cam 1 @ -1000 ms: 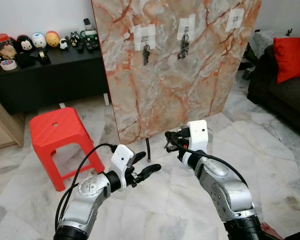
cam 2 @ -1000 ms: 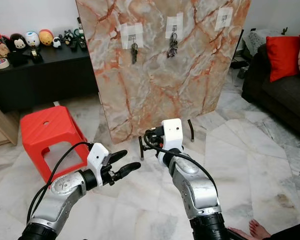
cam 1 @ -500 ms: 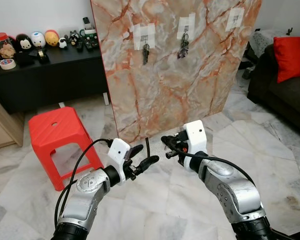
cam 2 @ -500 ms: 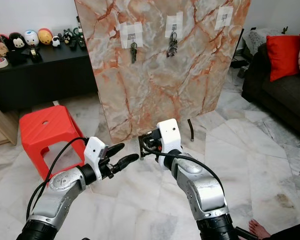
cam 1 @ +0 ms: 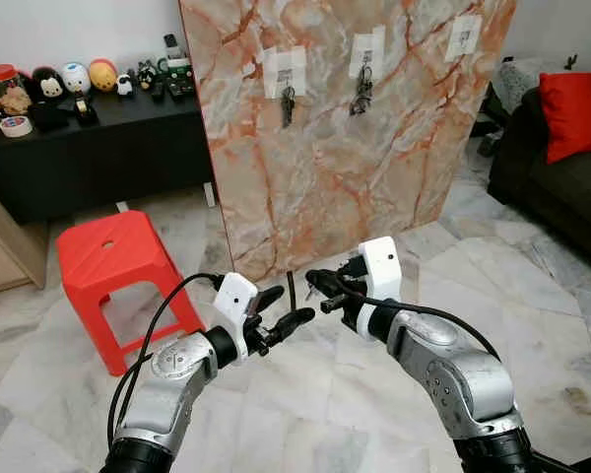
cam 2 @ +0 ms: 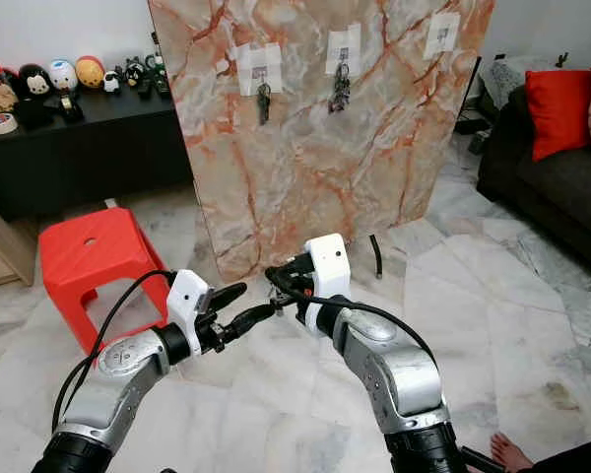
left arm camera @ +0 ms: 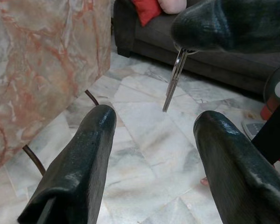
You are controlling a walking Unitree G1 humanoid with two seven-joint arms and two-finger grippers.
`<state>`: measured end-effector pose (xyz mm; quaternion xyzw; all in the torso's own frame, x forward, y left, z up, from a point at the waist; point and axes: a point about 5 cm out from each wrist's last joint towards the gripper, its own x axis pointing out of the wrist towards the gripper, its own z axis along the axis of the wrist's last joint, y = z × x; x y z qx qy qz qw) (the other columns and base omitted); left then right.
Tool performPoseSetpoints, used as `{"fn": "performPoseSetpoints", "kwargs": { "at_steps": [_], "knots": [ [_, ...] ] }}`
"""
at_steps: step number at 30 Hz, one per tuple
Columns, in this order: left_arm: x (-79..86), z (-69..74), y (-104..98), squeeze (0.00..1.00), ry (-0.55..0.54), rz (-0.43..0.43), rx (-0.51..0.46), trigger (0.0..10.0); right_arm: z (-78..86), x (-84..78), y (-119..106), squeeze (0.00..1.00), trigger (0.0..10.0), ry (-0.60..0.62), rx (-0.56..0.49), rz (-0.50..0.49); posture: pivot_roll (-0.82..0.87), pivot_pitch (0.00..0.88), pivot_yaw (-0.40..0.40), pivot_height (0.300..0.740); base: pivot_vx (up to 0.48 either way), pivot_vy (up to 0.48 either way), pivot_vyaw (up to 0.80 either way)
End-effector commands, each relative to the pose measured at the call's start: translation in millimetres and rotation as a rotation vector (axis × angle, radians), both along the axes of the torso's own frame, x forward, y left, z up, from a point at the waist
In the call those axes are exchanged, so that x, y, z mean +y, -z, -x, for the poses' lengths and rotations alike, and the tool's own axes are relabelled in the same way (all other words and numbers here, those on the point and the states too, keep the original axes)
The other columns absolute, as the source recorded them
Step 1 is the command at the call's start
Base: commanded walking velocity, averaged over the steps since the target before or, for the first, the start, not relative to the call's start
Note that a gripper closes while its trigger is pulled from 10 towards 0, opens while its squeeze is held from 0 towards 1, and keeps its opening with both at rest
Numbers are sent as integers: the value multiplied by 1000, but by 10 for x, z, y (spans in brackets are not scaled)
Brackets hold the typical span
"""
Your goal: Hang keys on a hook
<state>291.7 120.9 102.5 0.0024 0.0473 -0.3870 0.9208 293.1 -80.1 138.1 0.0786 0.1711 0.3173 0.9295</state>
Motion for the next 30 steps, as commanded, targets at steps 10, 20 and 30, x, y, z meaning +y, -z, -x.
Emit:
{"fn": "performPoseSetpoints", "kwargs": {
  "at_steps": [10,20,30],
  "knots": [
    [-65,-18,-41,0,14,11,-8,10000,26,73,-128,0,10000,-40,-27,-50,44,32,-29,740,0,0,0],
    [-5,-83,-37,0,-69,16,-21,10000,27,91,-134,0,10000,-39,-29,-57,42,31,-29,740,0,0,0],
    [-114,33,-15,0,51,45,22,10000,30,129,-128,0,10000,-48,-29,-59,46,30,-32,740,0,0,0]
  ]
}}
